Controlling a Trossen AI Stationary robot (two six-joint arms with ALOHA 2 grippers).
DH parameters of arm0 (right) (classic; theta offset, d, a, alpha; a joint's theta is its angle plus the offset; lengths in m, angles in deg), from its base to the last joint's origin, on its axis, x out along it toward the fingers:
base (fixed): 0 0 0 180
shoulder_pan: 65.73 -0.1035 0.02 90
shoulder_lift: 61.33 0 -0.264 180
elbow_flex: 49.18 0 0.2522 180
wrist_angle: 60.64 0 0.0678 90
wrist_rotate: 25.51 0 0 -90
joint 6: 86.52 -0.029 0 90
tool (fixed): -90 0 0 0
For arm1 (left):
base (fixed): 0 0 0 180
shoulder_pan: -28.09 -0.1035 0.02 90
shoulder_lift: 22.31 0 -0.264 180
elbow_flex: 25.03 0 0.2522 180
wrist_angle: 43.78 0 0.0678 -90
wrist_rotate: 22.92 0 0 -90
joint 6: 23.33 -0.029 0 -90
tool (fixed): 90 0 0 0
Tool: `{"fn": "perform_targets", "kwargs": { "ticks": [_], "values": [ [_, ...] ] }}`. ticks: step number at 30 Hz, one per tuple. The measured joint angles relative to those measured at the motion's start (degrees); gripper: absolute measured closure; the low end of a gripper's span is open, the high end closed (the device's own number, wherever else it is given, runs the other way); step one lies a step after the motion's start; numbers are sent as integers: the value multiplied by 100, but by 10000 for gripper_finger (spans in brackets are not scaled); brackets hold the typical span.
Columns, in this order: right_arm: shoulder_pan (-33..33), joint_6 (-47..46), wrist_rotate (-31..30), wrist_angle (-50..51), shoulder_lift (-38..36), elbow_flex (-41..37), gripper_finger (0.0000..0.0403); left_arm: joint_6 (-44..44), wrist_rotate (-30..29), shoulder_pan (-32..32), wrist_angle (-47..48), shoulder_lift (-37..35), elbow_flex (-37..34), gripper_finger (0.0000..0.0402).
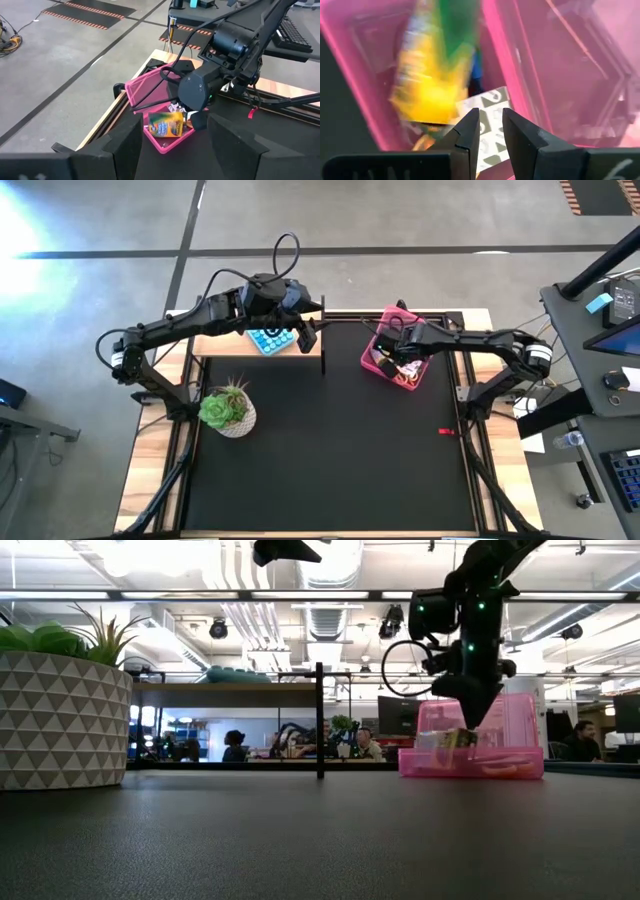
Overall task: Pack school essentials
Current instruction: Adjust the crayon box in the pink supply box
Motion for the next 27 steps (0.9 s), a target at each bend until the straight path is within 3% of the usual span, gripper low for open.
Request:
{"fn": "perform_targets", "kwargs": {
  "ticks": [4,9,17,27],
  "values": [
    [10,3,-313,-110,24,-156,328,2,-1,-1,-2,0,0,197],
    [17,-70,-279,-94,-94,-23,328,2,-1,-1,-4,0,0,197],
    [7,-369,1425,-1503,-350,182,339,2,1,1,-2,0,0,197],
    [35,-429,1706,-1566,145,130,339,-19,0,0,94,0,0,197]
  ]
}}
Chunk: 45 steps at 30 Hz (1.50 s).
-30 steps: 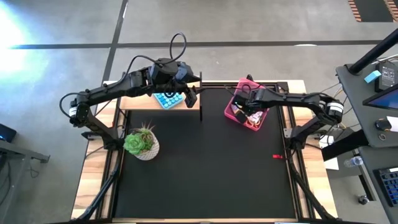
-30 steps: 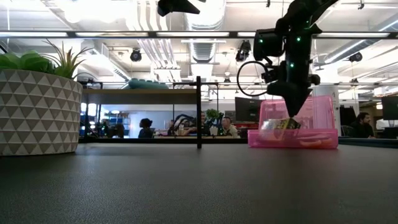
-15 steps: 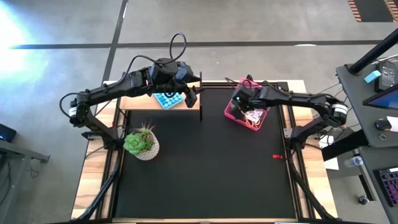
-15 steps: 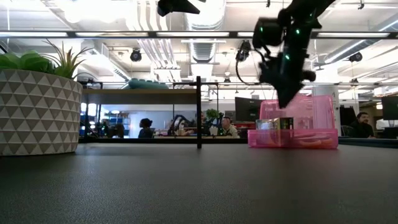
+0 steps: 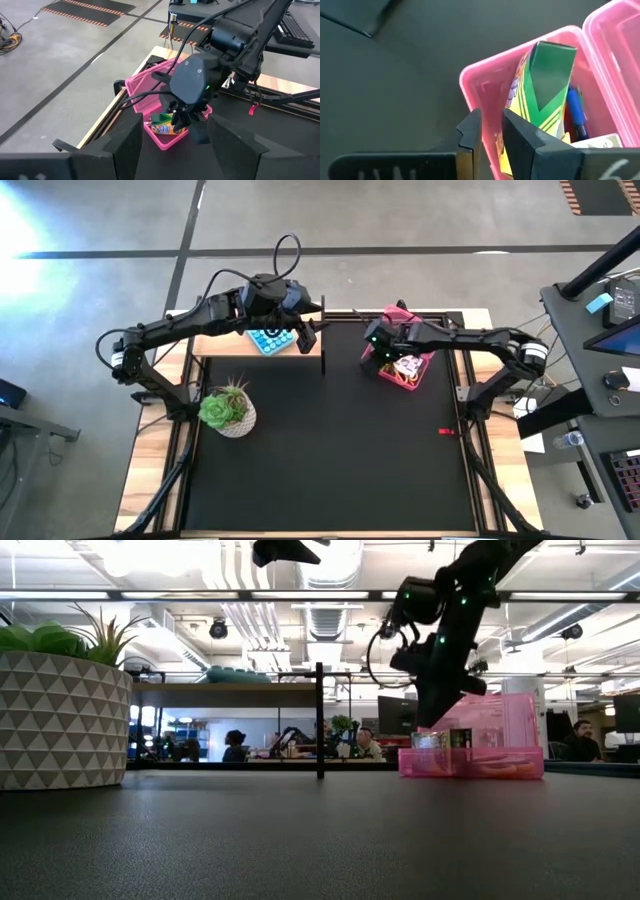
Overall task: Pack school essentials
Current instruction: Adjust the crayon box in the pink supply box
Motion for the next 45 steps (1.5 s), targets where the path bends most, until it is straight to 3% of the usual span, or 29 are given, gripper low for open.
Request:
{"fn": "perform_targets", "kwargs": {
  "ticks": [12,25,29,35,40,45],
  "values": [
    [81,95,-74,101,219,-17,339,-33,1,1,8,0,0,197],
    [419,501,-703,777,91,-17,339,-31,-1,1,57,0,-2,197],
    [431,676,-1263,844,56,-17,339,-14,0,-1,57,0,-2,197],
    [452,812,-1453,831,114,-17,339,11,1,0,54,0,-2,197],
    [484,816,-2152,773,97,-17,339,21,1,-1,50,0,-2,197],
    [516,777,-2097,514,212,-17,339,26,1,0,48,0,-2,197]
  ]
}}
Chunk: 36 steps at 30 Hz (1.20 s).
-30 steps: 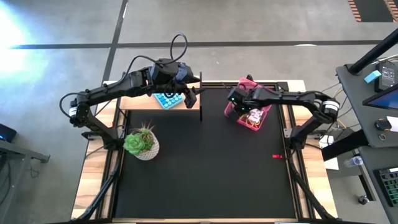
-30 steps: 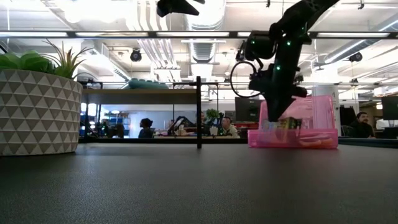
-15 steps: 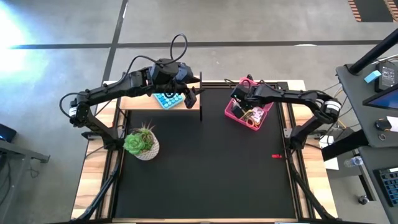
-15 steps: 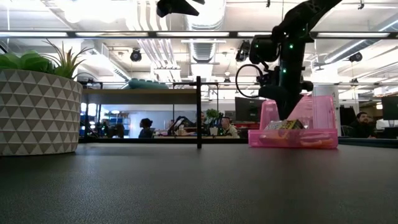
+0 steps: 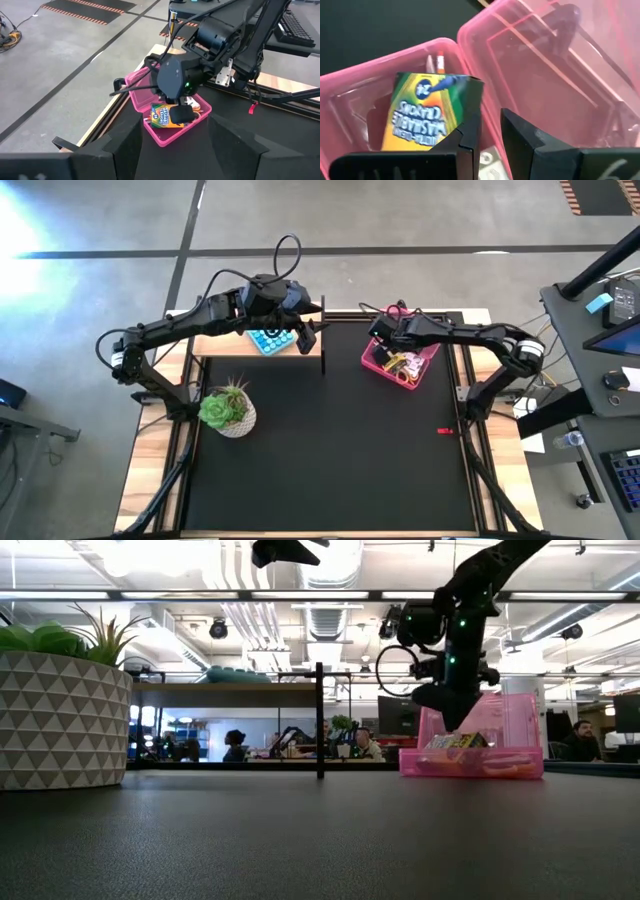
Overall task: Pack school essentials
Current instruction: Adjust the crayon box in the pink supply box, then close the pink supply box
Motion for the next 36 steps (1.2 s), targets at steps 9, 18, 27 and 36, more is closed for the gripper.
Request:
{"fn": "perform_targets", "kwargs": {
  "ticks": [9,18,27,36],
  "values": [
    [-5,328,145,-173,341,0,339,2,0,0,-2,0,0,197],
    [-5,997,655,-655,410,0,339,-2,0,2,-2,0,0,197],
    [-5,1333,599,-751,382,11,339,-3,0,2,-2,0,-1,197],
    [-5,1263,306,18,-151,821,339,-4,-1,1,0,0,-2,197]
  ]
}}
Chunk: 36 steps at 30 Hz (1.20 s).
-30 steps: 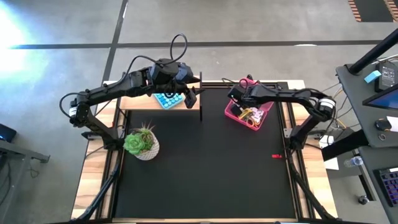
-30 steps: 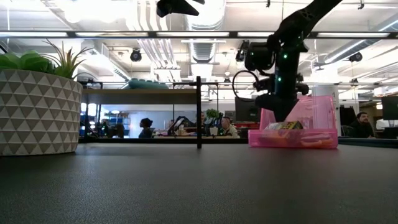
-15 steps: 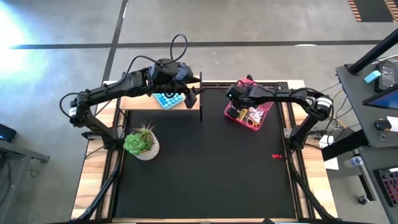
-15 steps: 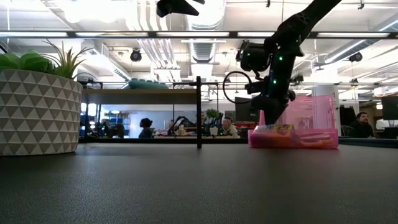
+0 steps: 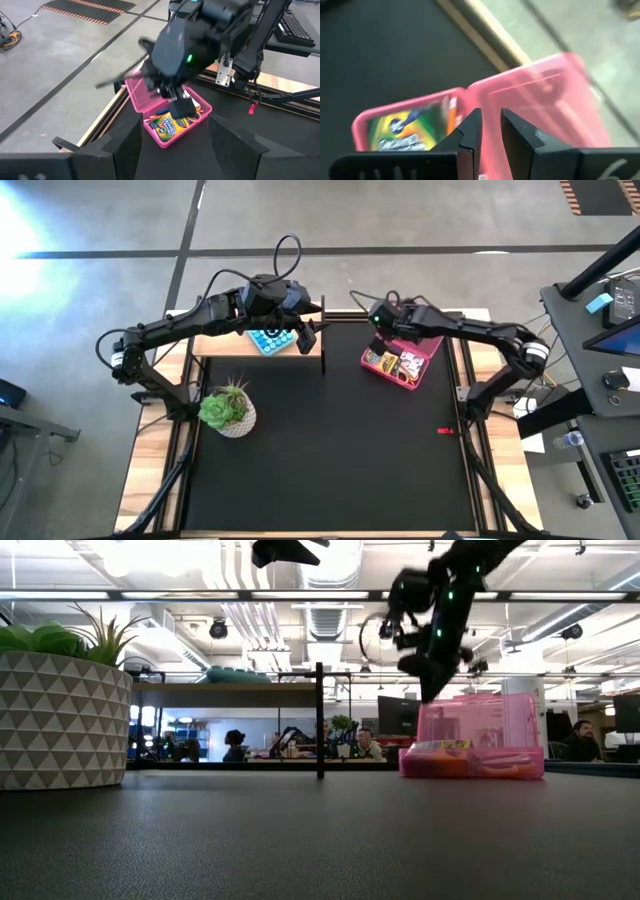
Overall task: Pack school essentials
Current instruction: Close the pink supply box
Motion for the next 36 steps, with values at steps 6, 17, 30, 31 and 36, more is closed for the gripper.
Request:
{"fn": "perform_targets", "kwargs": {
  "ticks": [6,17,30,31,36],
  "values": [
    [321,310,-850,267,-169,465,339,-17,62,27,-15,110,-4,197],
    [1740,-371,-959,1509,-217,938,339,-11,135,222,33,434,-11,197],
    [2510,-221,168,2020,243,746,339,4,406,552,-6,442,-11,197],
    [2511,-215,236,2027,244,746,339,8,402,566,-7,442,-11,197],
    [2500,-123,1172,2112,199,746,339,14,399,653,-9,442,-11,197]
  ]
}}
